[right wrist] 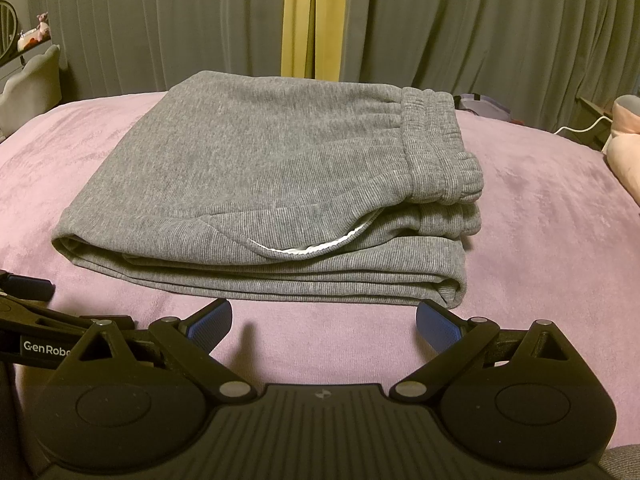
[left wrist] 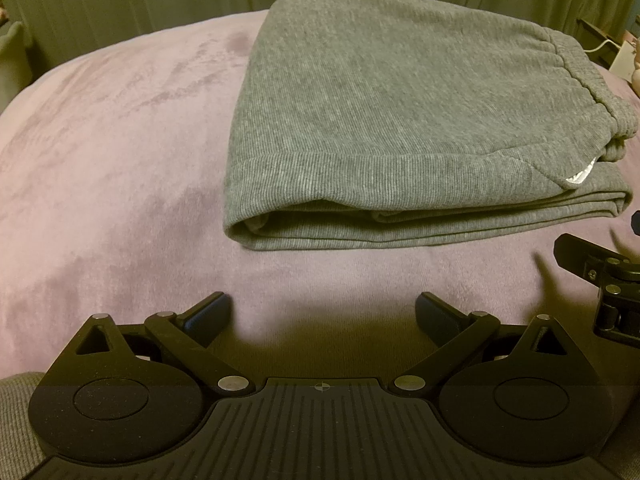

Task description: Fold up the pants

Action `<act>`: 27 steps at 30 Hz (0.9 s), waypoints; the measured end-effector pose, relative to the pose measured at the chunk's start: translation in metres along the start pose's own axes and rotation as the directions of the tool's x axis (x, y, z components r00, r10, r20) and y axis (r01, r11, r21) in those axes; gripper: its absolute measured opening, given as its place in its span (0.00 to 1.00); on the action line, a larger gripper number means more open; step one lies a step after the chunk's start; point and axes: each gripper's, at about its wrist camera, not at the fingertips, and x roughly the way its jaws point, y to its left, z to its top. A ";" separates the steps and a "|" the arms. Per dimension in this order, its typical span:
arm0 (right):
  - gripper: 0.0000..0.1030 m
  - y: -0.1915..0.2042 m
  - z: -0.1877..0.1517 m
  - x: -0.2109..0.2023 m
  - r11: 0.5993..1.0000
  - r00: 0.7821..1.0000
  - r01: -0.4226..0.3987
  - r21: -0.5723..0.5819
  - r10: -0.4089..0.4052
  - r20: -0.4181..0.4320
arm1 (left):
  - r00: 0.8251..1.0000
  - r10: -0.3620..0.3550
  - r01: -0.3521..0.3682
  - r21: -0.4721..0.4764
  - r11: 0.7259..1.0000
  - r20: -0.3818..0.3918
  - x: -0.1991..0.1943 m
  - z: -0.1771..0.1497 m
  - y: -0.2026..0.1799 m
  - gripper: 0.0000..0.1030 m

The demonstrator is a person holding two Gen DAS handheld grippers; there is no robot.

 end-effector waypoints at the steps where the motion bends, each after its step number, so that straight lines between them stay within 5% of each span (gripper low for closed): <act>1: 0.96 0.000 0.000 0.000 1.000 1.000 -0.001 -0.001 0.001 0.000 | 1.000 0.000 0.000 0.000 1.000 0.000 0.000 -0.001 0.000 1.00; 27: 0.96 0.000 0.001 0.003 1.000 1.000 -0.007 -0.010 0.007 -0.003 | 1.000 0.000 0.000 0.003 1.000 -0.012 0.001 0.000 0.000 1.00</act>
